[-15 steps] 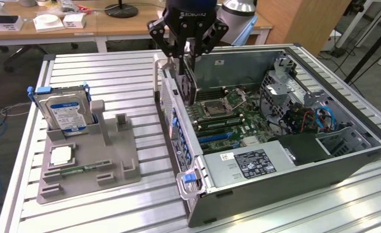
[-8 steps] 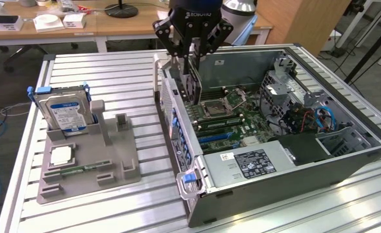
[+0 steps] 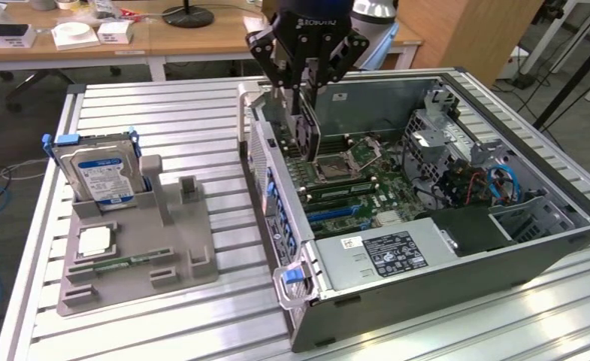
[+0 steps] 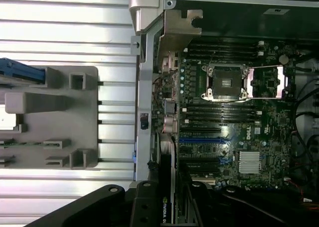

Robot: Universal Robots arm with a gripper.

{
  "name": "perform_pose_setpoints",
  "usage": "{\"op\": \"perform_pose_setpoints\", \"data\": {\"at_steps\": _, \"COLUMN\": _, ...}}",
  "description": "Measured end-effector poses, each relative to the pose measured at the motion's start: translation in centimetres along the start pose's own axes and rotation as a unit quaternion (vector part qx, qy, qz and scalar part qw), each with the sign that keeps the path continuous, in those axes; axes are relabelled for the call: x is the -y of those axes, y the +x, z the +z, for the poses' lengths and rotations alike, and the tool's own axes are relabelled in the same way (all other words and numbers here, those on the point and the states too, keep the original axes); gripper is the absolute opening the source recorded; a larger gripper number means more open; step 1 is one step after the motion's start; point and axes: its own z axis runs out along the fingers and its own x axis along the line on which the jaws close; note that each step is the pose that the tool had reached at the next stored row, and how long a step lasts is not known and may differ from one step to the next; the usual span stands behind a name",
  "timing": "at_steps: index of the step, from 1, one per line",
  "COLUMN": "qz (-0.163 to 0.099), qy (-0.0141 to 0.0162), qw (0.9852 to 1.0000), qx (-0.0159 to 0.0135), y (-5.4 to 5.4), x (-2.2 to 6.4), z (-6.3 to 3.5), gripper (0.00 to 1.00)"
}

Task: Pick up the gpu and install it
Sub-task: 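Pick up the gpu and move the gpu toward the slot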

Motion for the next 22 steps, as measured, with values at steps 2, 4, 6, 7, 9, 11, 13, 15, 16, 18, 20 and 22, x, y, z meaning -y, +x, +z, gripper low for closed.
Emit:
{"op": "perform_pose_setpoints", "data": {"at_steps": 2, "qz": 0.0, "qy": 0.0, "qw": 1.0, "qx": 0.0, "y": -0.3, "x": 0.0, "z": 0.01, "gripper": 0.26}}
{"op": "perform_pose_setpoints", "data": {"at_steps": 4, "qz": 0.0, "qy": 0.0, "qw": 1.0, "qx": 0.0, "y": -0.5, "x": 0.0, "z": 0.01, "gripper": 0.26}}
{"op": "perform_pose_setpoints", "data": {"at_steps": 6, "qz": 0.0, "qy": 0.0, "qw": 1.0, "qx": 0.0, "y": -0.8, "x": 0.0, "z": 0.02, "gripper": 0.26}}
{"op": "perform_pose_setpoints", "data": {"at_steps": 7, "qz": 0.0, "qy": 0.0, "qw": 1.0, "qx": 0.0, "y": -0.9, "x": 0.0, "z": 0.02, "gripper": 0.26}}
{"op": "perform_pose_setpoints", "data": {"at_steps": 9, "qz": 0.0, "qy": 0.0, "qw": 1.0, "qx": 0.0, "y": -1.1, "x": 0.0, "z": 0.03, "gripper": 0.26}}
{"op": "perform_pose_setpoints", "data": {"at_steps": 11, "qz": 0.0, "qy": 0.0, "qw": 1.0, "qx": 0.0, "y": -1.3, "x": 0.01, "z": 0.03, "gripper": 0.26}}
{"op": "perform_pose_setpoints", "data": {"at_steps": 13, "qz": 0.0, "qy": 0.0, "qw": 1.0, "qx": 0.0, "y": -1.6, "x": 0.01, "z": 0.03, "gripper": 0.26}}
{"op": "perform_pose_setpoints", "data": {"at_steps": 15, "qz": 0.0, "qy": 0.0, "qw": 1.0, "qx": 0.0, "y": -1.8, "x": 0.01, "z": 0.04, "gripper": 0.26}}
{"op": "perform_pose_setpoints", "data": {"at_steps": 16, "qz": 0.0, "qy": 0.0, "qw": 1.0, "qx": 0.0, "y": -2.0, "x": 0.01, "z": 0.04, "gripper": 0.26}}
{"op": "perform_pose_setpoints", "data": {"at_steps": 18, "qz": 0.0, "qy": 0.0, "qw": 1.0, "qx": 0.0, "y": -2.2, "x": 0.01, "z": 0.05, "gripper": 0.26}}
{"op": "perform_pose_setpoints", "data": {"at_steps": 20, "qz": 0.0, "qy": 0.0, "qw": 1.0, "qx": 0.0, "y": -2.5, "x": 0.01, "z": 0.06, "gripper": 0.26}}
{"op": "perform_pose_setpoints", "data": {"at_steps": 22, "qz": 0.0, "qy": 0.0, "qw": 1.0, "qx": 0.0, "y": -2.7, "x": 0.01, "z": 0.06, "gripper": 0.26}}
